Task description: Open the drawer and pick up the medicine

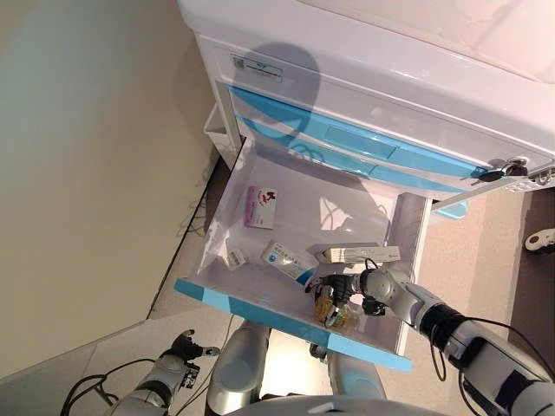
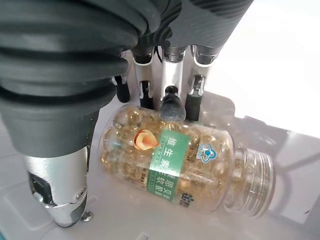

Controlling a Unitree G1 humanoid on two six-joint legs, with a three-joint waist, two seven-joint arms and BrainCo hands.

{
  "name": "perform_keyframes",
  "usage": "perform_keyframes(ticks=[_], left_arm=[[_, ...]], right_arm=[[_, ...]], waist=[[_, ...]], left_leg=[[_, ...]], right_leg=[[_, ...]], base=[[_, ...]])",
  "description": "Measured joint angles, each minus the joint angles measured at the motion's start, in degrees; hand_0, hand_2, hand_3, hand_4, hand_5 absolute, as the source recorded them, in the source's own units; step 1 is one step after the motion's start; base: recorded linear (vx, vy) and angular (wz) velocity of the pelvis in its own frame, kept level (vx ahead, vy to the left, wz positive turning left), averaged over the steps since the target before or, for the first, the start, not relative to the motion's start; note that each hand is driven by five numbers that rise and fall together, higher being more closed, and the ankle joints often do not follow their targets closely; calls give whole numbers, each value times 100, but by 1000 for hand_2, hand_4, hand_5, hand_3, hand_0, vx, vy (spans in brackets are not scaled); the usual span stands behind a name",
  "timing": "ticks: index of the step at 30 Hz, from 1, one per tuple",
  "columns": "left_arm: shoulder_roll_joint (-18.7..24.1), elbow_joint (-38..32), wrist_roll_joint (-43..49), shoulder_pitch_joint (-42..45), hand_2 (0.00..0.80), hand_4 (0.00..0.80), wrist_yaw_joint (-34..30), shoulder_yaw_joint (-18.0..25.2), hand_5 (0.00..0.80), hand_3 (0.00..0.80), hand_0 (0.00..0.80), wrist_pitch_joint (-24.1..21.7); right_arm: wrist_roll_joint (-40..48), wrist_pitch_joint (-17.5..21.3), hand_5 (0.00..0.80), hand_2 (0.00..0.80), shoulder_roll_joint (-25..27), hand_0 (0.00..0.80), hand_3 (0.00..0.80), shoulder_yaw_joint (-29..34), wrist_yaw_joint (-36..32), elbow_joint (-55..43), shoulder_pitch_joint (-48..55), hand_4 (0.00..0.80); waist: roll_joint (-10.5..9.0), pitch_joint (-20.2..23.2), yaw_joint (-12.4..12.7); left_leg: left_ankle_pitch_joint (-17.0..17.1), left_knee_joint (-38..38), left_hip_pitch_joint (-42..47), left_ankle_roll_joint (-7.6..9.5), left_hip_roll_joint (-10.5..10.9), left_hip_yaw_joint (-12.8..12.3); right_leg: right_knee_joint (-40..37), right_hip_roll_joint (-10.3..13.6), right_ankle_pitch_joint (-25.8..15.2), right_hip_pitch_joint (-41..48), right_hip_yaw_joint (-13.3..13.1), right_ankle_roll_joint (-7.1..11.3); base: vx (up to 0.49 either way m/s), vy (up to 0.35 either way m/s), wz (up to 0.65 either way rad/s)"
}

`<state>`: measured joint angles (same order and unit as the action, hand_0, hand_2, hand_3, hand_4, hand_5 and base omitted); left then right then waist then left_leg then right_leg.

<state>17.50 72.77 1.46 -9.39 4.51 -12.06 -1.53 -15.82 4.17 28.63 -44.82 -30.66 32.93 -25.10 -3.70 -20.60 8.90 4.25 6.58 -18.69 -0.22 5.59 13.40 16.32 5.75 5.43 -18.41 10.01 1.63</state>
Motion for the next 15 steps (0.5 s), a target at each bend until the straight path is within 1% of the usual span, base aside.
perform_keyframes(ticks=[1, 6, 8, 11, 15], left_arm=[[1, -4, 0, 1, 0, 0, 1, 0, 0, 0, 0, -3], [0, -32, 0, -2, 0, 0, -1, 0, 0, 0, 0, -7], [3, -49, 1, -3, 0, 0, -2, 0, 0, 0, 0, -21], [3, -50, 1, -3, 0, 0, -2, 12, 0, 0, 0, -36], [3, -52, 0, -3, 0, 0, -2, 183, 0, 0, 0, -42]], right_arm=[[86, 2, 800, 800, 69, 800, 800, -4, -11, -60, 34, 800], [280, -17, 800, 800, 186, 800, 800, -1, -42, -130, 76, 800], [382, -82, 800, 800, 204, 800, 800, 3, -56, -125, 71, 800], [674, -123, 800, 800, 277, 800, 800, 30, -92, -129, 61, 800], [858, -123, 800, 800, 302, 800, 800, 100, -131, -133, 4, 800]], waist=[[3, -2, 4], [5, -3, -2], [10, -6, 10], [42, -26, 15], [65, -39, 10]], left_leg=[[0, 2, -4, 0, 10, 17], [1, 11, -4, 3, 67, 85], [2, 12, -3, 2, 75, 111], [3, 18, 4, 2, 85, 129], [1, 21, 15, 1, 84, 126]], right_leg=[[17, 5, 6, -4, 0, -8], [169, 61, 112, -42, 1, 7], [181, 61, 133, -33, 2, 7], [182, 63, 148, -13, 3, 11], [186, 63, 150, -5, 2, 11]], base=[[6, -3, 6], [11, -18, 10], [6, -17, 10], [0, -3, 4], [0, 0, 0]])
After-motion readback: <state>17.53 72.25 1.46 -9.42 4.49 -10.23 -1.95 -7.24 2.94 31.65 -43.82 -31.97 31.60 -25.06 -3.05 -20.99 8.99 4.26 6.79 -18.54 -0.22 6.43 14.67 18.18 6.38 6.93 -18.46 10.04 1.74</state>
